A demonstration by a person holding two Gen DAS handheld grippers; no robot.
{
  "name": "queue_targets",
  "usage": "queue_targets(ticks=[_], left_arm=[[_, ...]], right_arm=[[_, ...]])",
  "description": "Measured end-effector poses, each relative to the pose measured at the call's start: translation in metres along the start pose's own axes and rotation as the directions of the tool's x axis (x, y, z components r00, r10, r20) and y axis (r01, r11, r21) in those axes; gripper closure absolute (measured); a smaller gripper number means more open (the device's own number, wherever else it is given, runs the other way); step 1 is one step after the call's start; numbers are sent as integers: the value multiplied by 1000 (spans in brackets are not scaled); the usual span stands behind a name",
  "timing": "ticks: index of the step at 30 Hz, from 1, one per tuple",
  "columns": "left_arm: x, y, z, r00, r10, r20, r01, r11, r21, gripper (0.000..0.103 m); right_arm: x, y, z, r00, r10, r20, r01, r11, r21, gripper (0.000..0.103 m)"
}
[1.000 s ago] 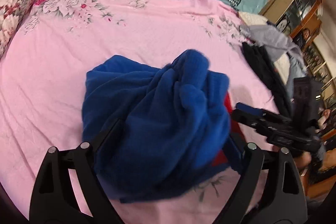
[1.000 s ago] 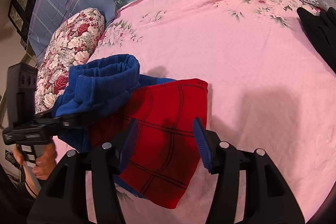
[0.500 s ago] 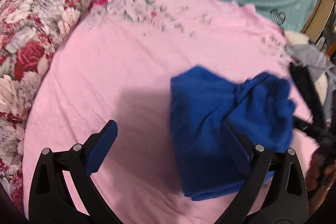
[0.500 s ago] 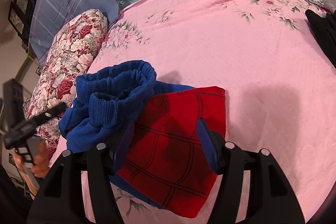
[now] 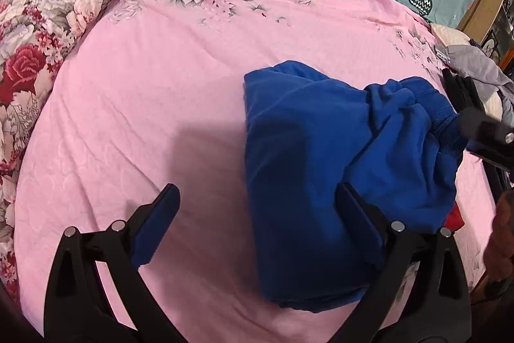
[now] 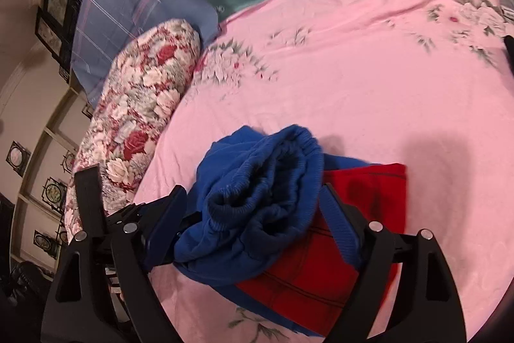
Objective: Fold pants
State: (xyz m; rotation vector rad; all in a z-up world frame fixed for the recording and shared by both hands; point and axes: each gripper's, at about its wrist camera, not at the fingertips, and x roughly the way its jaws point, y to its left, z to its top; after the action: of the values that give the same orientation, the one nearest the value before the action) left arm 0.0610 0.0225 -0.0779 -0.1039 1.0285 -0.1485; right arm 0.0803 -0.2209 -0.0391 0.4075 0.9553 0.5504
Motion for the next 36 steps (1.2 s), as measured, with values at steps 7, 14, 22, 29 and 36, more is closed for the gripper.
queue_targets(ticks=[7, 14, 22, 29, 36], left_arm=[[6, 10, 0, 997, -59, -45, 56, 996, -71, 4], [-25, 16, 9, 989, -149, 17, 150, 982, -117, 4], [-6, -2, 8, 988, -155, -12, 154, 986, -67, 2], [18, -9, 2, 981, -179, -73, 174, 982, -74, 2], [5, 1, 4, 985, -166, -57, 160, 983, -87, 2]], right_arm=[[56, 5, -8, 984, -85, -159, 77, 996, -55, 45], [-13, 21, -14, 998, 36, 43, -31, 993, -115, 75], [-61, 4, -26, 992, 13, 127, 3, 992, -130, 75], [-16, -61, -34, 985, -171, -38, 173, 983, 66, 50], [-51, -65, -37, 998, -65, -20, 67, 994, 85, 50]])
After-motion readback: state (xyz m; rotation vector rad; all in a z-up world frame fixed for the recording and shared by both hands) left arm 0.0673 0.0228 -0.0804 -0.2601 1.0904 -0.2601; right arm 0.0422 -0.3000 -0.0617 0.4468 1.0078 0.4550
